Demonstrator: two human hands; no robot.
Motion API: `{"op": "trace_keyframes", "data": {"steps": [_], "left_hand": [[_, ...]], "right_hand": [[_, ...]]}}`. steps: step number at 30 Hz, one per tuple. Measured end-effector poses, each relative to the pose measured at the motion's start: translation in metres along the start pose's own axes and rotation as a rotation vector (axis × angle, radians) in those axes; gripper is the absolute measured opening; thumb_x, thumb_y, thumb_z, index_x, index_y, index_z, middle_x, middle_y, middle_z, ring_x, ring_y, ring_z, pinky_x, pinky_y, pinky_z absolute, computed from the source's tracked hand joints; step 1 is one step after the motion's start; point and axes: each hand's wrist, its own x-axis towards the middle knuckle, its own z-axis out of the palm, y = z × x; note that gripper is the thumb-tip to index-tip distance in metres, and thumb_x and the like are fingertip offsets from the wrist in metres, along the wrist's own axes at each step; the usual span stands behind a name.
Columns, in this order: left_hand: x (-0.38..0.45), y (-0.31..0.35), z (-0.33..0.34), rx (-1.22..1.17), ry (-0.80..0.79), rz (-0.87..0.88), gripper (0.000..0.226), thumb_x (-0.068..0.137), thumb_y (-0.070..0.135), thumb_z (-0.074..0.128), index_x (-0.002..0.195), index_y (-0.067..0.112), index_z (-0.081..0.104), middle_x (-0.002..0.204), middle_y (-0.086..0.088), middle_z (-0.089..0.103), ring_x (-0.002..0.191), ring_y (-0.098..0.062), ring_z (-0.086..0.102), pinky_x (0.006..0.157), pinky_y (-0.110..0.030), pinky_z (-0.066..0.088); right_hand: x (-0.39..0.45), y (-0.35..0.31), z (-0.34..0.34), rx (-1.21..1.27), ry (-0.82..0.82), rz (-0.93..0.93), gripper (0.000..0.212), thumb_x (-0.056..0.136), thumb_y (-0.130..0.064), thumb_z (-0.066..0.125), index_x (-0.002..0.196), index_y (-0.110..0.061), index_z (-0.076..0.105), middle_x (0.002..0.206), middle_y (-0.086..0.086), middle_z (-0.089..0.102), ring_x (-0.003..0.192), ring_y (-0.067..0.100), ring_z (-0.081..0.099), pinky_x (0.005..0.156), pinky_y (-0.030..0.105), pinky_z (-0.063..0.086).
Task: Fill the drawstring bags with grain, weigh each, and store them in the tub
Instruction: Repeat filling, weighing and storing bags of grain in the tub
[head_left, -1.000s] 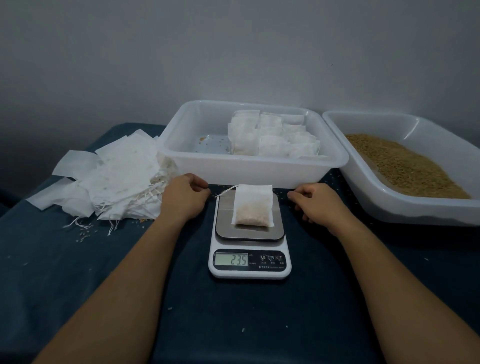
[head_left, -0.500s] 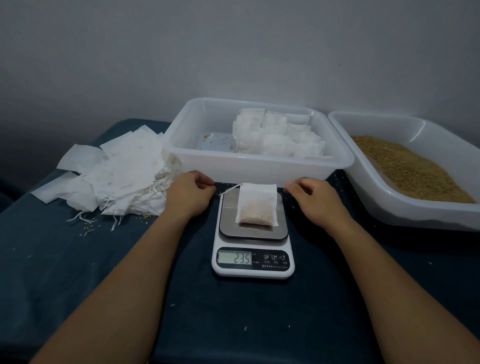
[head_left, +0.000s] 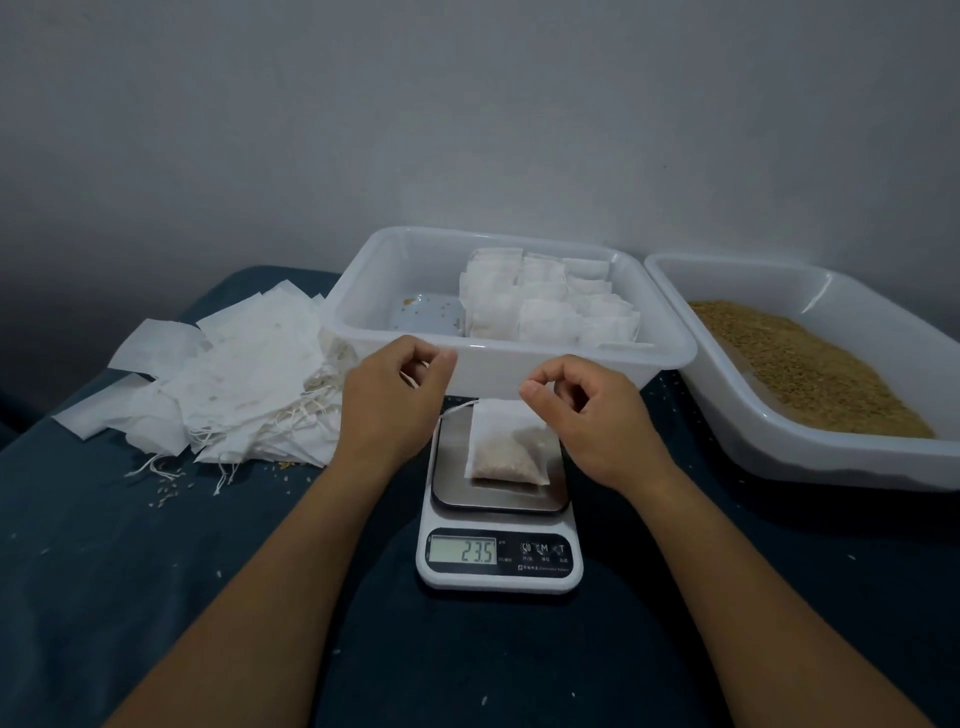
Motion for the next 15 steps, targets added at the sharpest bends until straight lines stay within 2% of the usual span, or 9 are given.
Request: {"op": "trace_keyframes", "data": {"steps": [2,4,7,10,12,15], "left_hand": [[-0.004,0.01,-0.002,-0.032,0.038,0.091,0.021,0.098,0.038,0.069,0.078,0.035,0.065,0.069,0.014,0.064,0.065,-0.004,0.058,0.061,-0.008,0.041],[-0.007,0.015,-0.003,-0.043,0.047,0.111,0.021,0.098,0.037,0.068,0.078,0.034,0.064,0.066,0.012,0.062,0.065,-0.006,0.059,0.061,-0.01,0.043],[-0.007,0.014,-0.002,-0.042,0.01,0.069,0.021,0.098,0.038,0.068,0.078,0.03,0.067,0.066,0.012,0.063,0.066,-0.005,0.059,0.061,-0.011,0.043],[-0.006,0.011,0.0,-0.064,-0.048,0.011,0.023,0.098,0.039,0.068,0.077,0.031,0.068,0.069,0.013,0.065,0.065,-0.005,0.059,0.062,-0.012,0.043],[-0.006,0.011,0.0,-0.086,-0.072,0.005,0.023,0.098,0.041,0.068,0.077,0.032,0.068,0.071,0.016,0.066,0.066,-0.004,0.059,0.062,-0.011,0.042],[-0.007,0.013,0.001,-0.108,-0.091,0.032,0.022,0.098,0.042,0.068,0.079,0.032,0.069,0.072,0.017,0.067,0.066,-0.004,0.06,0.063,-0.01,0.043]], "right_hand": [[0.001,-0.003,-0.005,-0.033,0.028,-0.025,0.013,0.097,-0.033,0.072,0.084,-0.036,0.07,0.061,-0.013,0.051,0.057,0.004,0.046,0.057,0.013,0.04],[0.005,0.0,-0.009,-0.158,0.017,0.012,0.01,0.097,-0.043,0.068,0.089,-0.038,0.069,0.065,-0.013,0.055,0.059,0.004,0.051,0.057,0.015,0.041],[0.009,0.008,-0.009,-0.361,-0.106,0.121,0.018,0.097,-0.058,0.061,0.101,-0.042,0.068,0.072,-0.011,0.06,0.067,0.005,0.056,0.062,0.027,0.046],[0.01,0.013,-0.004,-0.36,-0.137,0.147,0.015,0.094,-0.052,0.069,0.089,-0.038,0.072,0.064,-0.013,0.057,0.063,0.005,0.054,0.063,0.031,0.048],[0.011,0.014,-0.002,-0.335,-0.134,0.145,0.013,0.093,-0.047,0.072,0.084,-0.038,0.071,0.061,-0.017,0.057,0.059,0.004,0.052,0.06,0.03,0.047],[0.013,0.012,0.001,-0.402,-0.159,0.135,0.01,0.094,-0.051,0.068,0.092,-0.041,0.069,0.065,-0.016,0.059,0.063,0.003,0.055,0.058,0.026,0.041]]}}
